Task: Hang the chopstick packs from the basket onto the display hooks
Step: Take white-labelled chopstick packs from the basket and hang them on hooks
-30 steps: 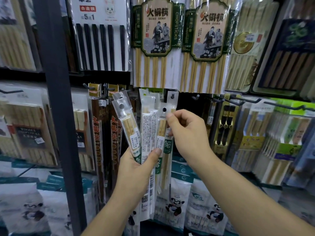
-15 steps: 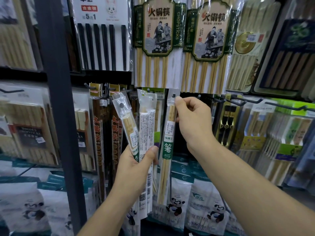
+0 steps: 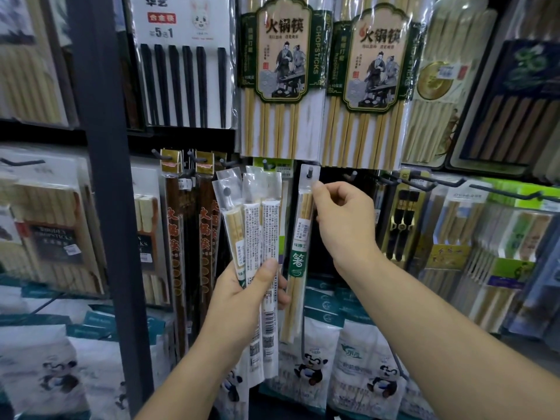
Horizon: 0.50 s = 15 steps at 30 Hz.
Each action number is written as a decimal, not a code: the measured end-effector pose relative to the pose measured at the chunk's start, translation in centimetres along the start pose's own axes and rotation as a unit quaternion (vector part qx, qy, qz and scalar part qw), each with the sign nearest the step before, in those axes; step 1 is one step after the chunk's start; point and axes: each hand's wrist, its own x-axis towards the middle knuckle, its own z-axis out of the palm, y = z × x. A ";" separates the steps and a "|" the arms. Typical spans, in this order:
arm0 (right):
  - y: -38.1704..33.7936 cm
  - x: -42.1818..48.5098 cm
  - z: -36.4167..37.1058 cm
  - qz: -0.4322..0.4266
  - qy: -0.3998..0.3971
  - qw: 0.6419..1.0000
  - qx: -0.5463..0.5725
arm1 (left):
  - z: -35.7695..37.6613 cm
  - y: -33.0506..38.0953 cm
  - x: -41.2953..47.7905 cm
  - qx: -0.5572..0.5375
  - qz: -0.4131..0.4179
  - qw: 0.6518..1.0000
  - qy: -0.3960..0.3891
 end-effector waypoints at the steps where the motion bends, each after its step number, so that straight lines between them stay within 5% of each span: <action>1: 0.1 -0.2 -0.1 -0.001 0.008 1.000 0.002 | 0.0 0.0 0.0 0.001 0.002 1.000 0.002; 4: 0.0 -1.2 -0.4 -0.018 0.034 0.999 0.019 | 0.1 0.1 0.0 0.009 0.001 1.000 0.003; 9: -0.8 -3.8 -0.1 -0.073 -0.078 0.994 0.030 | 0.0 0.3 -0.1 0.018 0.018 0.999 -0.023; 15: -1.3 -3.4 -0.1 -0.030 -0.077 0.995 0.051 | 0.1 0.4 -0.2 -0.016 -0.006 0.999 -0.030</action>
